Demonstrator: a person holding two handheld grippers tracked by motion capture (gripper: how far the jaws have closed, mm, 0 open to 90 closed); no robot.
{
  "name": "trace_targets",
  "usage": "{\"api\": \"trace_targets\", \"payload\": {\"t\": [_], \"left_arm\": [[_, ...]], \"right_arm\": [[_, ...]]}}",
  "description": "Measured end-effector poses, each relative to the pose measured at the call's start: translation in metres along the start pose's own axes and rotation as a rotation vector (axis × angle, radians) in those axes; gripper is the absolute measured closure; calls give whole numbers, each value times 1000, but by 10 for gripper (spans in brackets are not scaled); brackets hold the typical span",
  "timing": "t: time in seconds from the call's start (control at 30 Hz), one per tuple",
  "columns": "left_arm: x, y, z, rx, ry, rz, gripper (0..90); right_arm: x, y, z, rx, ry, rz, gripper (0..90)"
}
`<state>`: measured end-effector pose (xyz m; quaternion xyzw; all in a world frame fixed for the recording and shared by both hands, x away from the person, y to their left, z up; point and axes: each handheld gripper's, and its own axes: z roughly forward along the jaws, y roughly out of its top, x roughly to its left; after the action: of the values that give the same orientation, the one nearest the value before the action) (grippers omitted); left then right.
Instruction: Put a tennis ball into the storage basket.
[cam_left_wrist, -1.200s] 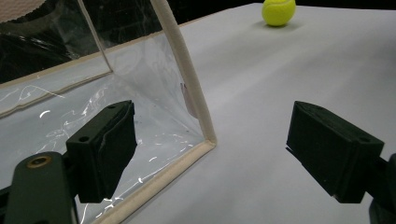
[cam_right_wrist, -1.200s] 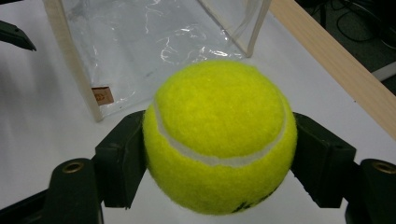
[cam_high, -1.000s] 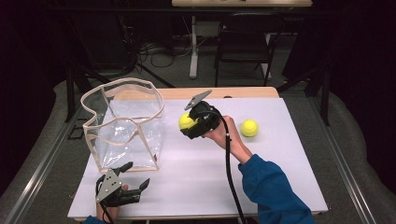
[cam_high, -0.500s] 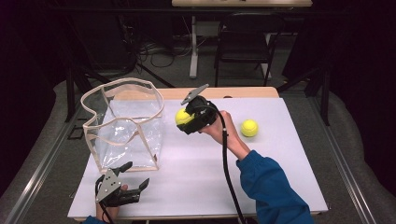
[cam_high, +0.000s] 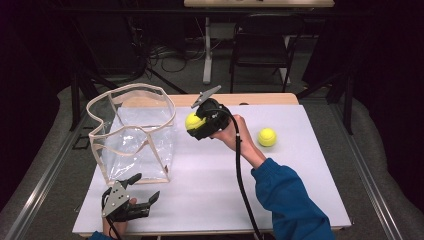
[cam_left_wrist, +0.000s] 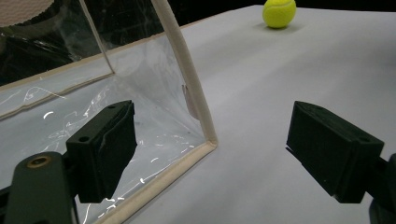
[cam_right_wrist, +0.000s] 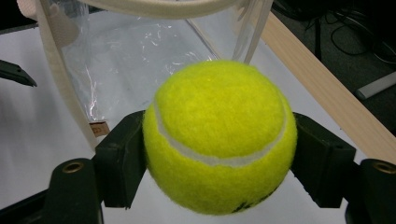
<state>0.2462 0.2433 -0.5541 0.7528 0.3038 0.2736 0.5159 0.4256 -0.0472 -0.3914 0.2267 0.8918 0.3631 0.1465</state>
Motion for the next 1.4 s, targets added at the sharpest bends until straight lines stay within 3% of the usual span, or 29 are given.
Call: {"api": "trace_targets", "payload": {"t": [1.4], "left_arm": [[1, -1, -1, -3, -1, 0, 158]], "right_arm": [[-6, 33, -13, -54, 5, 0, 260]]}}
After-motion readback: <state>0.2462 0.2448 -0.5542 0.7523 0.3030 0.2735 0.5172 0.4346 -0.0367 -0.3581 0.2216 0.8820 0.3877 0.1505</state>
